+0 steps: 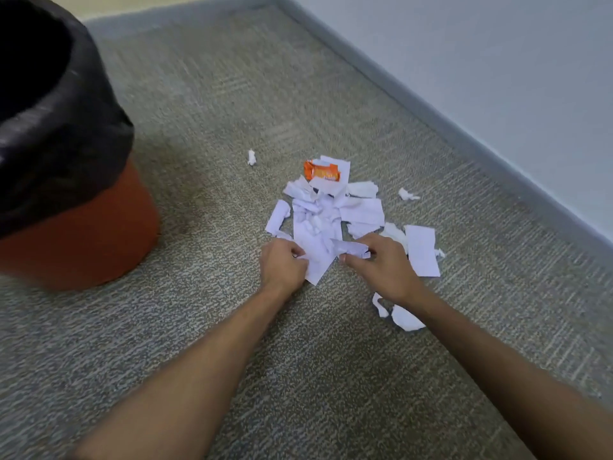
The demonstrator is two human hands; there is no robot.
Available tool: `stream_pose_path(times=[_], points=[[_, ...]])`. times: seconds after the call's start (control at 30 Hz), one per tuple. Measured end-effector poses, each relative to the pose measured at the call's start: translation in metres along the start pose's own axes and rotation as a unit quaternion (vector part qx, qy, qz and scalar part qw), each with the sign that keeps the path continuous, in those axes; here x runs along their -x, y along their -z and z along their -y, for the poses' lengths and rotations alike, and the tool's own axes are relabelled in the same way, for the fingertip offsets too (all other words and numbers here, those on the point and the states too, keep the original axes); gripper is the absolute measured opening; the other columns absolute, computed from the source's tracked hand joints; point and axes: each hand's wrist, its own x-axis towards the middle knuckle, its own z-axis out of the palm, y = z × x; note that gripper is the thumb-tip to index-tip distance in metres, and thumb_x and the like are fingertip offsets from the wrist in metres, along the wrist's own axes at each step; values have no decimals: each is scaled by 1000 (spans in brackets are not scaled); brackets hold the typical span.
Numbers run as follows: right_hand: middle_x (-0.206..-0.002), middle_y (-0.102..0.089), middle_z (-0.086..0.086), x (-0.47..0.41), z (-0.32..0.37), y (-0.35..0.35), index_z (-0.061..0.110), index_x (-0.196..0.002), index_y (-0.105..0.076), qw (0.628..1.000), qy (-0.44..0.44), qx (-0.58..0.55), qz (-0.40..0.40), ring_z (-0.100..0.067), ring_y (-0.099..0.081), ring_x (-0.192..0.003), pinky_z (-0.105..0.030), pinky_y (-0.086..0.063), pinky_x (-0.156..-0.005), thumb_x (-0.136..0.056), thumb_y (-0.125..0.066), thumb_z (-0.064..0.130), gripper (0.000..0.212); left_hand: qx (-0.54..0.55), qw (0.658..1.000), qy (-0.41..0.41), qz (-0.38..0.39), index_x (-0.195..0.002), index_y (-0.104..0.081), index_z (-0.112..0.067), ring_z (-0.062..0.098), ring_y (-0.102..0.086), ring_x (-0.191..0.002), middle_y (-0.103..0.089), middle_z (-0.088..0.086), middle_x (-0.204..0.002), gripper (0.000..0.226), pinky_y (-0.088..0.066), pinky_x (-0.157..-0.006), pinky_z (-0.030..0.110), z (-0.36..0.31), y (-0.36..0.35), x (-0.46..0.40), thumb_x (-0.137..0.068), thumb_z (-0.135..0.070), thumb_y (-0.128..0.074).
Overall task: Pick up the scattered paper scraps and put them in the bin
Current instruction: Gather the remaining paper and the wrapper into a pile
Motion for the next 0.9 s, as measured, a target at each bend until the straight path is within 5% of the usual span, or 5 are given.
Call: stream_pose_path(times=[0.17,0.27,0.57,0.77,0.9], points=[[-79,-70,-4,9,41,32,9,-86,-72,999,15,-31,-17,-15,-63,-72,-26,-42,-64,-88,-71,28,18,33,999,-10,-31,-80,-76,-13,18,-67,-74,-71,2,-79,2,-52,-67,28,-17,26,25,-79,-14,-77],[-70,-69,8,11,70,48,19,-82,-74,997,42,-46,-34,-10,-60,-63,-27,-41,-62,-86,-73,28,10,44,996,-55,-52,-84,-77,-11,14,-61,-62,-69,1,-71,7,-48,-59,25,-32,58,32,-79,-17,-78],[-73,-73,4,-1,193,57,16,-89,-68,987,128,-64,-76,-3,-61,-57,-8,-41,-53,-76,-83,26,22,89,972,-162,-146,-78,-77,-16,13,-62,-63,-73,1,-70,3,-45,-60,17,-70,203,64,-80,-18,-76],[-69,-72,4,-38,303,18,20,-89,-69,968,240,-67,-41,-3,-58,-58,-18,-42,-57,-73,-84,29,24,96,949,-162,-252,-82,-79,-16,2,-67,-77,-74,-6,-79,4,-47,-72,12,-60,313,71,-80,-19,-76],[-78,-72,3,-64,362,-21,21,-98,-69,954,298,-34,-9,-7,-59,-64,-25,-43,-61,-73,-81,40,34,80,954,-87,-277,-79,-75,-16,6,-60,-56,-72,3,-72,3,-48,-61,22,-35,370,64,-81,-19,-75]])
